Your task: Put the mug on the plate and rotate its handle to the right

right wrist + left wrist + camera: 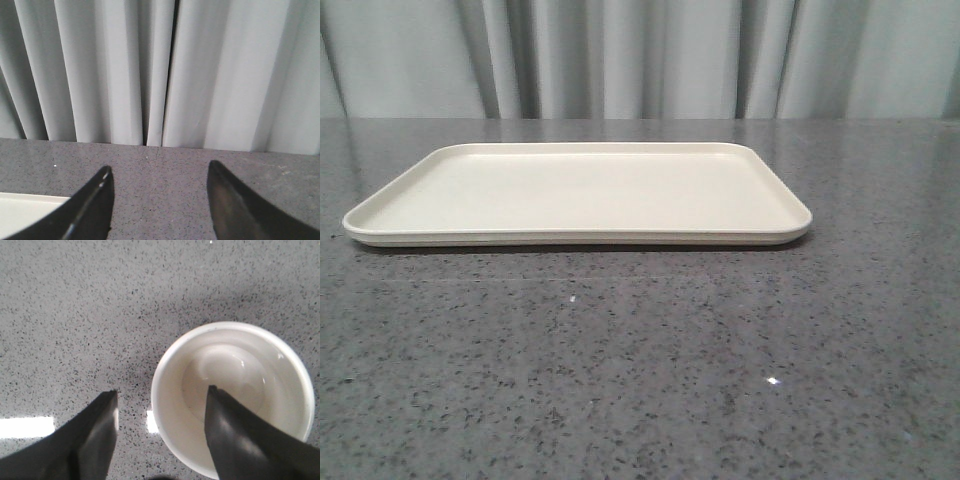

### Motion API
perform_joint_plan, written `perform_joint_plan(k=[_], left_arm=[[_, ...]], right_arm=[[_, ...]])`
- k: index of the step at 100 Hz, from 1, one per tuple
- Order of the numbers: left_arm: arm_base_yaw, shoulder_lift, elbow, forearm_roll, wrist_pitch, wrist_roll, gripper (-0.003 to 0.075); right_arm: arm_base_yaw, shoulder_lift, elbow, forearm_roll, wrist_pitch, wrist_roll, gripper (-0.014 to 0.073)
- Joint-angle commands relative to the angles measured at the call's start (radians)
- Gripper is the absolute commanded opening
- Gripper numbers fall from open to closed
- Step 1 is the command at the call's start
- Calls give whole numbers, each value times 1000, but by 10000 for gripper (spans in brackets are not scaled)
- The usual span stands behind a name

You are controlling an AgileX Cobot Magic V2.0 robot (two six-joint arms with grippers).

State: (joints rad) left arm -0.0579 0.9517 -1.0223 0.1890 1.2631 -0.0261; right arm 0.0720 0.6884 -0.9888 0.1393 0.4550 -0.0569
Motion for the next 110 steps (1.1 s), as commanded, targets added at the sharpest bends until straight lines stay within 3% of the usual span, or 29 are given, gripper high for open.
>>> perform_joint_plan(k=[1,110], left_arm=[[0,7,-11,25,-3,-7,389],[0,143,15,35,-36,-7,389]], right_arm=[[-6,7,-33,-9,-68,-9,426],[-6,7,-33,-9,-39,-9,426]])
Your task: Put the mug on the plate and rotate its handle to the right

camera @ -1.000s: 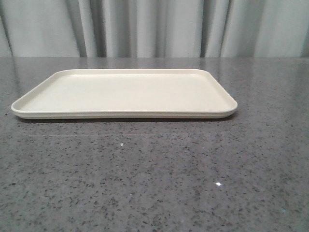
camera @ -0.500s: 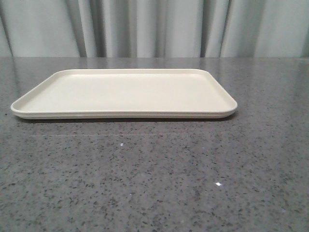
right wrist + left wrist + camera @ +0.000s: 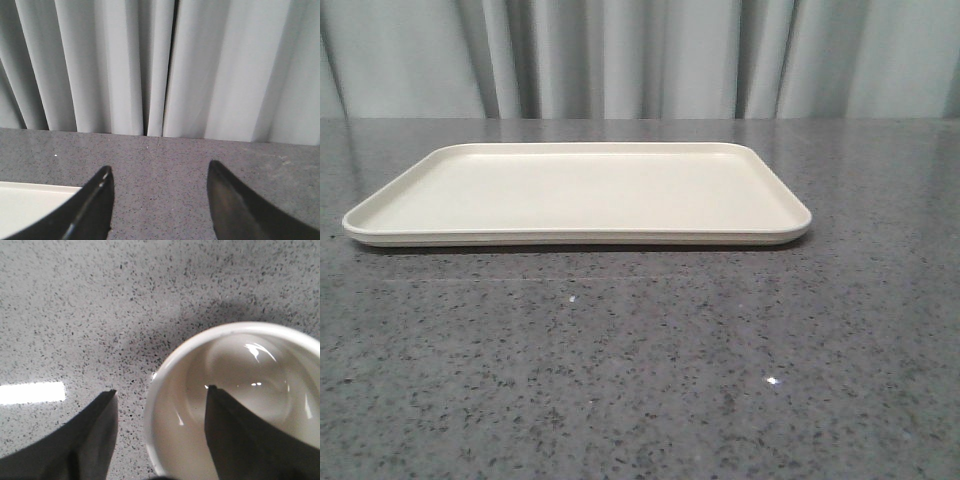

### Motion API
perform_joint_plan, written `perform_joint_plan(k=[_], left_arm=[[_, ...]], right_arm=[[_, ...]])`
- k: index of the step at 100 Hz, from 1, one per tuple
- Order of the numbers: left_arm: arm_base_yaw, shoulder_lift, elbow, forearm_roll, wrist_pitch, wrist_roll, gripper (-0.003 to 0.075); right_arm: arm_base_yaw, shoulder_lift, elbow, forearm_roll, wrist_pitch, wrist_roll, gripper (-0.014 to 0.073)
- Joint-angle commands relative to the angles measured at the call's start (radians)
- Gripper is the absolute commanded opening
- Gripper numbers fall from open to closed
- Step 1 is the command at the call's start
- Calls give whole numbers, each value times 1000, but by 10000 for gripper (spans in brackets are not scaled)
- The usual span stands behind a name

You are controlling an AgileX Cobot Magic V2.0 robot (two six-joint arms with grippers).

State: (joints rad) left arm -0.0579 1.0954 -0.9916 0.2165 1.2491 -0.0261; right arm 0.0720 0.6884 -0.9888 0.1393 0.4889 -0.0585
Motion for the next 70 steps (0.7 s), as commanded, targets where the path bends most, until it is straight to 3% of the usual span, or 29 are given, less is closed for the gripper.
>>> perform_joint_plan(k=[1,25,32,47,70], left_arm=[[0,0,-16,8,-22,-7,389],[0,3,-14,8,-29,-7,358],[0,3,-14,8,-34,-7,271],[0,3,-14,10,-57,-7,-19],[0,3,-20,10,-80,4,-20]], right_arm=[[-6,7,-33,-9,-72,-7,426],[-6,7,-33,-9,-70,-7,426],[-6,7,-33,-9,-69,-7,426],[-6,7,-33,-9,-51,-7,426],[-6,7,-33,-9,-40,-7,426]])
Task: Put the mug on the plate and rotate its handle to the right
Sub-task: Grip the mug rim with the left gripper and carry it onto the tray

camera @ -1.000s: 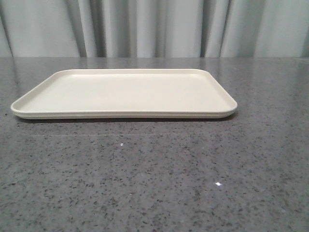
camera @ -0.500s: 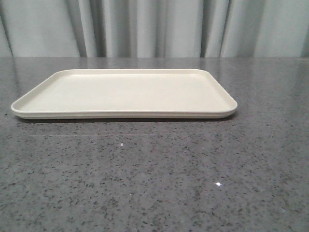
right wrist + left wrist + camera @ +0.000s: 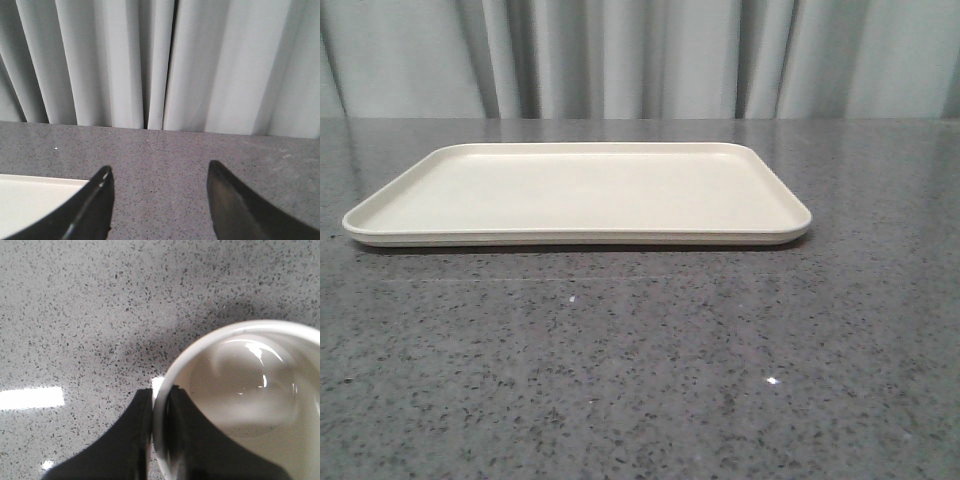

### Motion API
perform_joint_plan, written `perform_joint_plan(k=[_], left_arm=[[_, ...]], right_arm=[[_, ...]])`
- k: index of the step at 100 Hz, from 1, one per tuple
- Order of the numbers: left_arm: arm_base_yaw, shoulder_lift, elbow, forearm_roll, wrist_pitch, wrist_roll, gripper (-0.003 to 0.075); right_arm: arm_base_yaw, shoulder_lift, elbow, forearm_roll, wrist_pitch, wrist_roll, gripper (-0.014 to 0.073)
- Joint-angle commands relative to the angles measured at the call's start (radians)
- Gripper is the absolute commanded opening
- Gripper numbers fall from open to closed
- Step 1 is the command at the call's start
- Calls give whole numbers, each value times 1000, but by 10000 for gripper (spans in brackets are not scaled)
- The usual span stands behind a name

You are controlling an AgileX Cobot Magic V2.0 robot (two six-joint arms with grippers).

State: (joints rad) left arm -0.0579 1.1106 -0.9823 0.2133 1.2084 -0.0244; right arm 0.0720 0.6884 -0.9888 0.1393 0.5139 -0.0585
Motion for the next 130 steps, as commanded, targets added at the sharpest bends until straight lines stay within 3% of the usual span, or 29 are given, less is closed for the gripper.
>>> perform_joint_plan(k=[1,55,90,130], left_arm=[[0,-12,-29,14,-40,2,-19],[0,-14,-201,-80,-1,24,-20],[0,16,-285,-275,-35,80,-20],[-235,204,-484,-293,-80,77,-20]], right_arm=[[-6,7,-33,-9,-65,-7,426],[-6,7,-33,-9,-64,-7,426],[-6,7,-33,-9,-64,-7,426],[-6,7,-33,-12,-67,-7,426]])
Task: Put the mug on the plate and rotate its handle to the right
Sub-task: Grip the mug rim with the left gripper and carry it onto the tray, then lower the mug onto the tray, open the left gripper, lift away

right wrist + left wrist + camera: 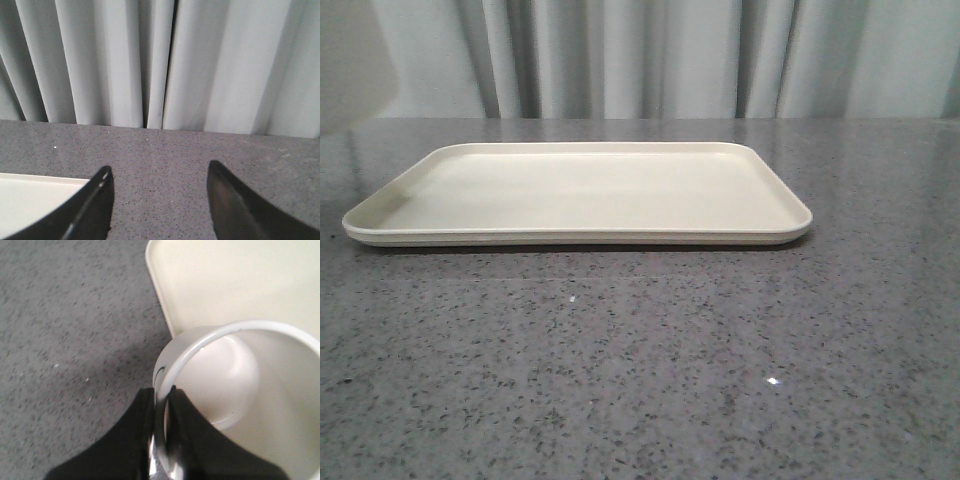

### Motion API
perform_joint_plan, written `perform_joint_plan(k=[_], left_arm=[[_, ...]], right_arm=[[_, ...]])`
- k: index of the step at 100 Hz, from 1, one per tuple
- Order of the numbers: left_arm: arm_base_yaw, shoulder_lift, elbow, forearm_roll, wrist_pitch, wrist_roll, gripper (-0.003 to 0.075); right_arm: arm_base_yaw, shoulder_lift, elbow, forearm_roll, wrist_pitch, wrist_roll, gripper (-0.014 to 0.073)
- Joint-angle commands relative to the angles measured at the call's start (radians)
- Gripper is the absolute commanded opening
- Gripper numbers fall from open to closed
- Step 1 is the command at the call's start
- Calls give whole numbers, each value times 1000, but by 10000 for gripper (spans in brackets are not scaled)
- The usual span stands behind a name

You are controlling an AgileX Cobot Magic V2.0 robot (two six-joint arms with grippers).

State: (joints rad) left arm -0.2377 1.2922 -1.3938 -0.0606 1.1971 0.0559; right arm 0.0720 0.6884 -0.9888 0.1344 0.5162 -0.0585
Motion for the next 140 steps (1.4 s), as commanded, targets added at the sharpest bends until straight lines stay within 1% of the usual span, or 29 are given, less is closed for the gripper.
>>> perform_joint_plan(k=[1,28,46,75,98,140], left_arm=[[-60,27,-76,-19,-72,-4,-20],[-183,192,-212,-35,-99,-4,-20],[-223,273,-262,-55,-126,-4,-20],[-232,362,-279,-106,-146,-4,-20],[-232,388,-279,-123,-144,-2,-20],[-232,409,-279,-143,-133,0,-20]], right_arm=[[-6,7,-33,-9,-69,-7,426],[-6,7,-33,-13,-68,-7,426],[-6,8,-33,-17,-69,-7,426],[-6,59,-33,-21,-51,-7,426],[-6,106,-33,-21,-46,-7,426],[-6,107,-33,-21,-47,-7,426]])
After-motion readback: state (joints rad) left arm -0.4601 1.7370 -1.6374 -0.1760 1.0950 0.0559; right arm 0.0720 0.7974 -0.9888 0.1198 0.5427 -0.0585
